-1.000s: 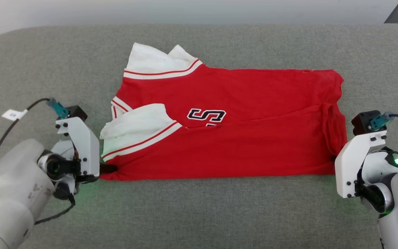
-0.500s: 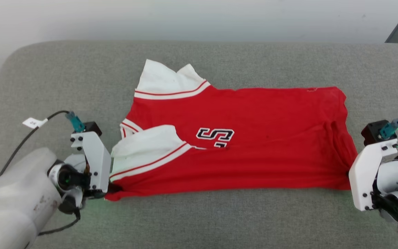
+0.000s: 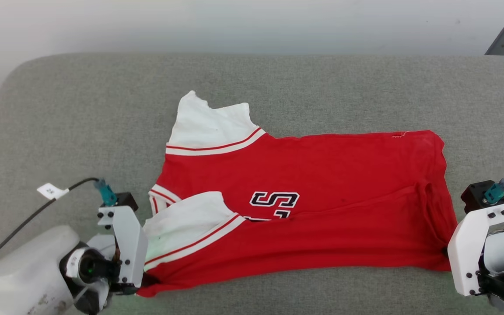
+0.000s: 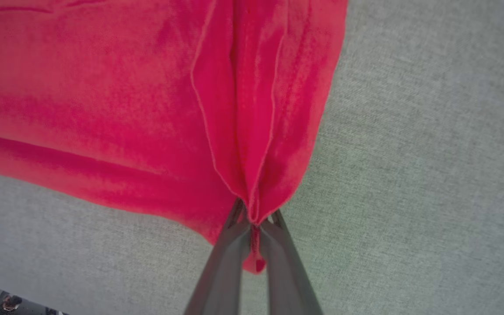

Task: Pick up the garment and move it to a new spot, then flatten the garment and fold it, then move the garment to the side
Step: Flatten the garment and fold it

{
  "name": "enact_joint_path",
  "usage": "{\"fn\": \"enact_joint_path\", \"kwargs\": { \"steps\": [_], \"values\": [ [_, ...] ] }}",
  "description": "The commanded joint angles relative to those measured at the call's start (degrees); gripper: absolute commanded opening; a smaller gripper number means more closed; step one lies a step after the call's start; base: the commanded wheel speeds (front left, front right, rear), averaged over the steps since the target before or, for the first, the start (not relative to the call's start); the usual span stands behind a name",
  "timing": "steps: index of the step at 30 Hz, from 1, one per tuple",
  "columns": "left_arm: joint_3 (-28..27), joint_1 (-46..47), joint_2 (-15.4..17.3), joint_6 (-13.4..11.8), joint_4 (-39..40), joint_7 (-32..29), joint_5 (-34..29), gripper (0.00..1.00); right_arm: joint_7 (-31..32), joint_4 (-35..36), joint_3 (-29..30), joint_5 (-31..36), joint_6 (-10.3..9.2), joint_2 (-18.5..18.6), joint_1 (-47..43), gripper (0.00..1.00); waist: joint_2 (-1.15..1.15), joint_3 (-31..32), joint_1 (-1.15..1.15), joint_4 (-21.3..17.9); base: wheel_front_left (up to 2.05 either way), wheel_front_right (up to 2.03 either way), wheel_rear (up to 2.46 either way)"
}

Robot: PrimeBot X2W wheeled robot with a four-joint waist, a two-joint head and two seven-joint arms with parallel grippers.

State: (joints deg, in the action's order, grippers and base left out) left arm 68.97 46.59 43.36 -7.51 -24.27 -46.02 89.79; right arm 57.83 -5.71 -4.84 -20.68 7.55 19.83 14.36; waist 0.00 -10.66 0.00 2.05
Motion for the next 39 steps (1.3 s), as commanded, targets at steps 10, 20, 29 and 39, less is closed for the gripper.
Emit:
{"fn": "enact_joint_path", "kwargs": {
  "steps": [10,20,29,39],
  "values": [
    [-0.35,-2.64,2.12,-3.0,3.73,1.68,0.29,1.0,-1.96,-0.29,-0.6,0.37,-0.12,-1.29,-0.15,0.47,0.0,-0.54,0.0,-1.14,0.0,0.0,0.0],
    [-1.55,2.23,5.26,-5.5,8.19,-0.19,-1.54,1.0,-5.76,0.91,1.22,0.85,-0.12,-2.44,0.96,1.0,0.0,0.35,0.0,-1.57,0.0,0.0,0.0],
    [-5.79,10.17,7.11,-5.13,8.73,2.37,-4.28,1.0,-20.01,4.46,2.23,3.87,-0.12,-4.99,3.68,1.0,0.0,-0.79,0.0,-3.85,0.0,0.0,0.0],
    [-8.54,18.38,3.3,3.49,-3.45,15.98,-13.51,1.0,-46.56,1.86,-0.65,9.36,-0.12,-8.86,8.78,1.0,0.0,-4.05,0.0,-8.78,0.0,0.0,0.0]
  ]
}}
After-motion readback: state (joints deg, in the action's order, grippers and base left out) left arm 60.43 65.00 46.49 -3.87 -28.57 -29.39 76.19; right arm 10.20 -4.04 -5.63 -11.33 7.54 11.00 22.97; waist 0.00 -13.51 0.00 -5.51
